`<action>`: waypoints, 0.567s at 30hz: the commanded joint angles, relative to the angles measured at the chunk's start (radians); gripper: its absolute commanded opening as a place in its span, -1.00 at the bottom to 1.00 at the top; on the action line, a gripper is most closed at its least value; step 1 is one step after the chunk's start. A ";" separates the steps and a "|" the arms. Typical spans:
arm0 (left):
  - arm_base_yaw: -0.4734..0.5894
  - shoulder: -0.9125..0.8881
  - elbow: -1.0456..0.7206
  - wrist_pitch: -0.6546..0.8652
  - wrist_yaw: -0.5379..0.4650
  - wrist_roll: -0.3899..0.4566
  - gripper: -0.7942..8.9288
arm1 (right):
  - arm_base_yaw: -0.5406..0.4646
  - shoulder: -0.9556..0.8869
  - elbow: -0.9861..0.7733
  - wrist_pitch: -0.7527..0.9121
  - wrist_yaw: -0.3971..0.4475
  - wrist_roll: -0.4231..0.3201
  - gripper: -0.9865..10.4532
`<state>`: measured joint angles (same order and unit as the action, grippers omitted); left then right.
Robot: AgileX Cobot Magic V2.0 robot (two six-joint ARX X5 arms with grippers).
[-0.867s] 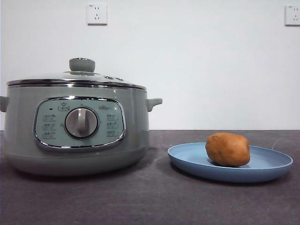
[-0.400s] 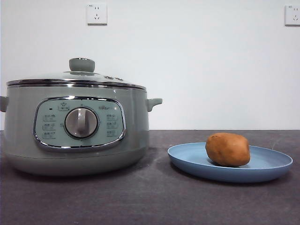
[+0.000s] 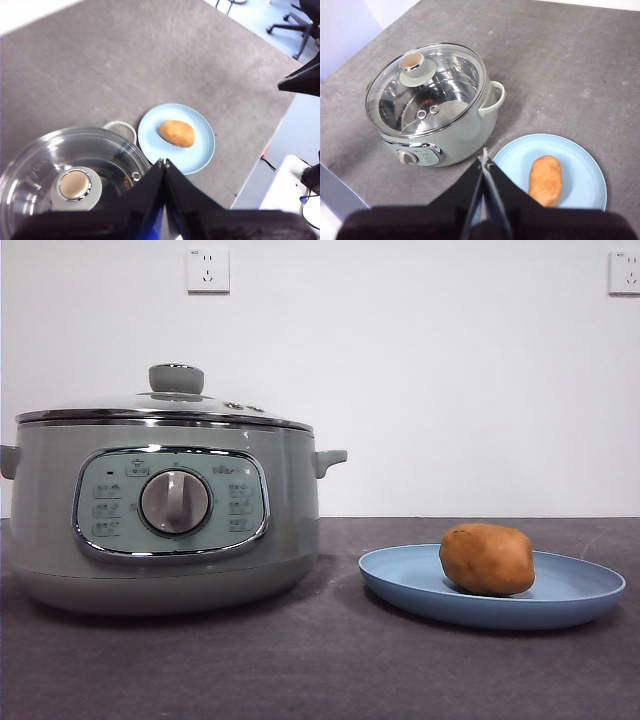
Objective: Take the potato out from the steamer,put the potato on the plate,close the lid
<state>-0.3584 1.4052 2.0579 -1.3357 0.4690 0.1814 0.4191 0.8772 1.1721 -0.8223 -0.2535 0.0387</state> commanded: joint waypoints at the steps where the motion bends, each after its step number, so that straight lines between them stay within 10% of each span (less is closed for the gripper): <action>1: 0.001 -0.093 -0.002 0.009 0.005 -0.013 -0.84 | 0.001 -0.001 -0.004 0.002 0.001 0.005 -0.83; 9: 0.041 -0.270 -0.066 0.112 0.003 0.024 -0.84 | 0.001 -0.001 -0.004 0.002 0.001 0.005 -0.83; 17: 0.138 -0.513 -0.491 0.385 0.004 -0.042 -0.84 | 0.001 -0.001 -0.004 0.002 0.001 0.005 -0.83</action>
<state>-0.2295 0.9257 1.6485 -0.9981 0.4725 0.1719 0.4191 0.8768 1.1721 -0.8223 -0.2535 0.0387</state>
